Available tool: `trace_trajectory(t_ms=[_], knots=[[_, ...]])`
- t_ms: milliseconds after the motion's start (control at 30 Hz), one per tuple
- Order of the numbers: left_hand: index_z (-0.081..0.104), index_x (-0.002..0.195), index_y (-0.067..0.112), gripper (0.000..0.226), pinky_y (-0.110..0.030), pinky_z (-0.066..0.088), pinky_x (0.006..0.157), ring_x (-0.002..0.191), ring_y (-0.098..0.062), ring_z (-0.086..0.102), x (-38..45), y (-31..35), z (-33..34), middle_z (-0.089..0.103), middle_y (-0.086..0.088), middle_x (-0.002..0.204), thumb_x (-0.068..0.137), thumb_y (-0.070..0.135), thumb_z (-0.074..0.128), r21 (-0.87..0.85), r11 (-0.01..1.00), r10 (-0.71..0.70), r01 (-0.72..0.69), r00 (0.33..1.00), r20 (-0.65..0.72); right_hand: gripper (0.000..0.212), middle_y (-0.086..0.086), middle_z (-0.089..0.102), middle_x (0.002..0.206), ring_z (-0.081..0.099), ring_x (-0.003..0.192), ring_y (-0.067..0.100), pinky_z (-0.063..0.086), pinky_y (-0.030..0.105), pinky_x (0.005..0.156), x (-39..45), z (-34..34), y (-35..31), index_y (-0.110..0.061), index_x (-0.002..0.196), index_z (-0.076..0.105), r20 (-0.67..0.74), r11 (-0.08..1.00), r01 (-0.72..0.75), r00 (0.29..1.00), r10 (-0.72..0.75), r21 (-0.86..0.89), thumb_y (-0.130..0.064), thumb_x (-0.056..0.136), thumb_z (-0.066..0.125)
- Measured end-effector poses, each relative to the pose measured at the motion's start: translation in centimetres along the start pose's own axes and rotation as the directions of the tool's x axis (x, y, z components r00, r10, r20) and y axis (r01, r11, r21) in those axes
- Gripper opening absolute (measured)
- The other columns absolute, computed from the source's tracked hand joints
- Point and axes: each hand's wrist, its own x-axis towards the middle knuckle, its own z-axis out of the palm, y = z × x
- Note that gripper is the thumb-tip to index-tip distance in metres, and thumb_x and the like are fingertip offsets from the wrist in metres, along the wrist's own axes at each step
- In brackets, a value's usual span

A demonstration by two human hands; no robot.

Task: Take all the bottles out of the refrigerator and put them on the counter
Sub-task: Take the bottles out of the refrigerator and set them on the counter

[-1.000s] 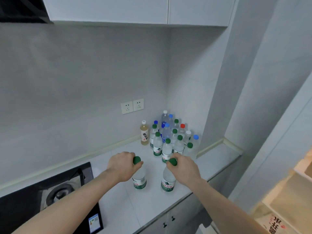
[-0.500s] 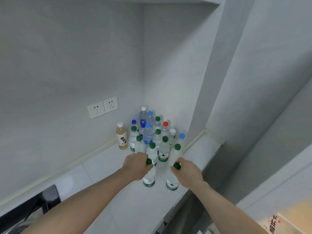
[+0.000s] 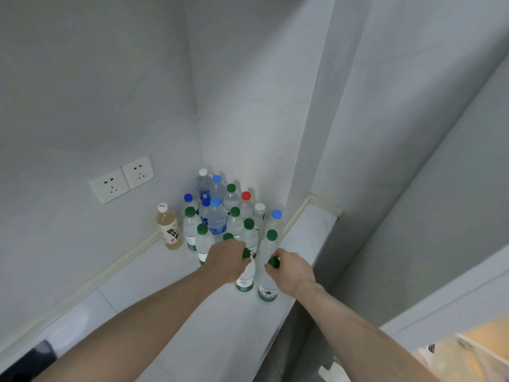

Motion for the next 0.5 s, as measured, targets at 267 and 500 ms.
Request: trace_trajectory(t_ms=[267, 500], knots=[[0.057, 0.097, 0.020, 0.026, -0.036, 0.049, 0.073, 0.089, -0.025, 0.063, 1.5, -0.1, 1.0, 0.063, -0.001, 0.098, 0.098, 0.046, 0.055, 0.047, 0.999, 0.010, -0.011, 1.000, 0.024, 0.022, 0.000, 0.068, 0.097, 0.063, 0.086, 0.026, 0.053, 0.036, 0.077, 0.8, 1.4, -0.7, -0.023, 0.105, 0.060, 0.021, 1.000, -0.003, 1.000, 0.003, -0.022, -0.040, 0.093, 0.052], [0.054, 0.102, 0.023, 0.021, -0.035, 0.049, 0.071, 0.089, -0.023, 0.064, 1.1, -1.0, 1.8, 0.063, 0.003, 0.100, 0.100, 0.044, 0.053, 0.007, 1.000, 0.008, -0.008, 1.000, -0.021, 0.023, 0.001, 0.069, 0.100, 0.064, 0.090, 0.027, 0.051, 0.034, 0.075, 0.6, 2.3, -1.0, -0.024, 0.109, 0.061, -0.010, 1.000, -0.026, 1.000, 0.026, 0.014, -0.041, 0.095, 0.053]])
